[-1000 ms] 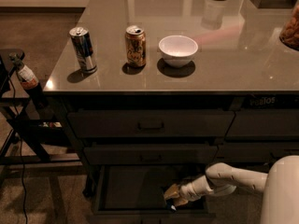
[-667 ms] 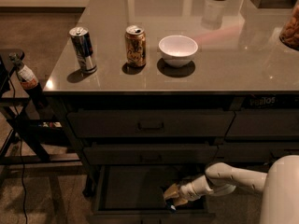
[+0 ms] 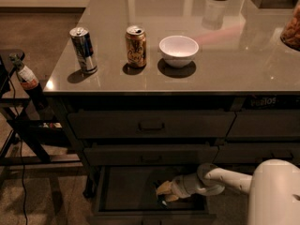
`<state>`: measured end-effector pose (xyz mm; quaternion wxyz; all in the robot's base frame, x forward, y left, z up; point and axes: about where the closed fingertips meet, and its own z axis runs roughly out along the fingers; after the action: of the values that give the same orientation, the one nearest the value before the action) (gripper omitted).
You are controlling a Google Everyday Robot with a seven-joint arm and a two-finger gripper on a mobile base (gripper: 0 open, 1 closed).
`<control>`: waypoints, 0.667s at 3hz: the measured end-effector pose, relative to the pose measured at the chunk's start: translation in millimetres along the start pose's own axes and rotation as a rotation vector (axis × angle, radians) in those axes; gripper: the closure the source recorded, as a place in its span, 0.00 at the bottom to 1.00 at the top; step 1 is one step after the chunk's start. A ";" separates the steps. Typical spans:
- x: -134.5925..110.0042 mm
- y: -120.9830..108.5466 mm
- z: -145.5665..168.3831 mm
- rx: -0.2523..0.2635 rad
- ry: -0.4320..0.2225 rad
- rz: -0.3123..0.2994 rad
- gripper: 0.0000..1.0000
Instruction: Place rxbar blueberry into bottom drawer
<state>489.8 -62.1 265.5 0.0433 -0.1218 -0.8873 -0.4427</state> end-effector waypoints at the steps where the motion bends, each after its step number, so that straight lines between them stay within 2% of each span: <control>1: -36.2 5.6 23.7 -0.004 -0.031 -0.019 1.00; 2: -36.7 5.8 23.6 -0.004 -0.032 -0.020 1.00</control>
Offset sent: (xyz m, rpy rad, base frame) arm 0.0578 0.0175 -0.0252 -0.0152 -0.0513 -0.0272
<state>527.5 -46.4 249.0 0.0247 -0.1202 -0.8881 -0.4430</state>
